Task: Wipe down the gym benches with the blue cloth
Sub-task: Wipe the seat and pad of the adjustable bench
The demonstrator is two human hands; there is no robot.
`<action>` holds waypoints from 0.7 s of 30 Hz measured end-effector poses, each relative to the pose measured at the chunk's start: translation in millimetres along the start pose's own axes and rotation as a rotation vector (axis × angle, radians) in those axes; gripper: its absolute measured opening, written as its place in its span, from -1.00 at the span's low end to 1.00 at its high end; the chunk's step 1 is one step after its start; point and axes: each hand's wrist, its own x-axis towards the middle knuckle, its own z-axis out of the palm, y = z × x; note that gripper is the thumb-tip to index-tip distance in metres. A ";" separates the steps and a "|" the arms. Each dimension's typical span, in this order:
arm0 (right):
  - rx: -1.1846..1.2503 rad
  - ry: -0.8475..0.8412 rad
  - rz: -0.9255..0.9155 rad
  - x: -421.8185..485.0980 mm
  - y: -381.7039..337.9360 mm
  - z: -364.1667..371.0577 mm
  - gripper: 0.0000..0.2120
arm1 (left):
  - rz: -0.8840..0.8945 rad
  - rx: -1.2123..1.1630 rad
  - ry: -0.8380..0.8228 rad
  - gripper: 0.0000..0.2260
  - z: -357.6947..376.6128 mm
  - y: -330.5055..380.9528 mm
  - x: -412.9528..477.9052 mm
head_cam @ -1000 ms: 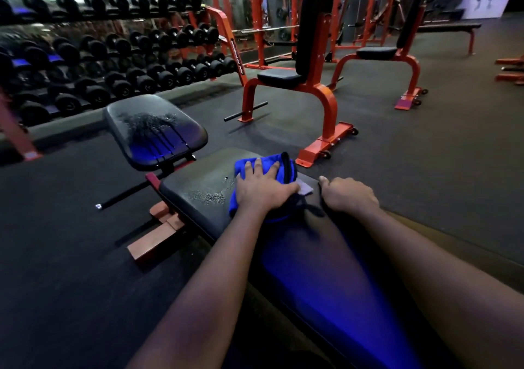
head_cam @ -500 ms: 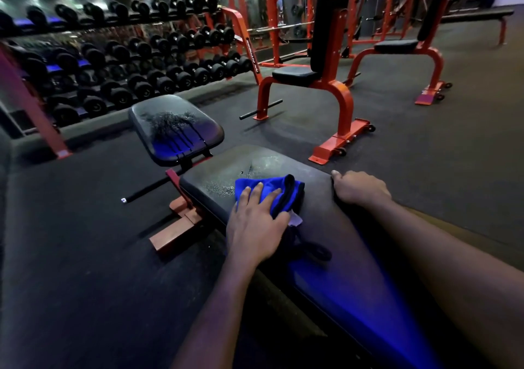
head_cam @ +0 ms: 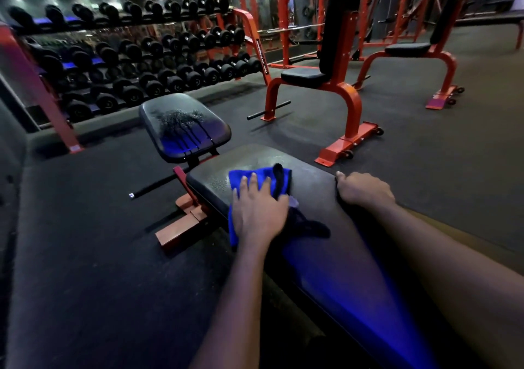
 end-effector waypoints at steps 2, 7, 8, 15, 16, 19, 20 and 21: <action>0.003 0.002 0.004 -1.5 1.7 0.4 -0.41 | 0.068 -0.028 0.024 -0.45 4.0 0.1 -20.2; 0.003 -0.005 -0.012 -0.2 3.0 -0.9 -0.42 | 0.083 -0.115 0.000 -0.48 1.0 -28.0 11.7; 0.004 -0.006 -0.011 0.5 3.5 -0.3 -0.42 | 0.063 -0.107 0.000 -0.48 0.5 -32.9 24.0; 0.007 0.001 -0.021 3.6 5.6 1.5 -0.42 | -0.031 -0.072 -0.010 -0.48 -7.9 -50.3 74.3; 0.011 0.002 -0.025 4.0 7.0 1.8 -0.42 | -0.023 -0.063 -0.002 -0.48 -7.0 -48.7 73.0; 0.035 -0.013 -0.052 6.1 7.6 0.7 -0.42 | -0.021 -0.033 0.003 -0.49 -8.2 -47.4 72.8; 0.045 -0.019 -0.061 7.3 8.4 0.3 -0.42 | -0.021 -0.022 0.002 -0.50 -9.1 -45.9 72.8; 0.056 -0.026 -0.071 8.4 8.2 -0.2 -0.43 | -0.024 -0.017 0.000 -0.50 -10.6 -44.8 71.7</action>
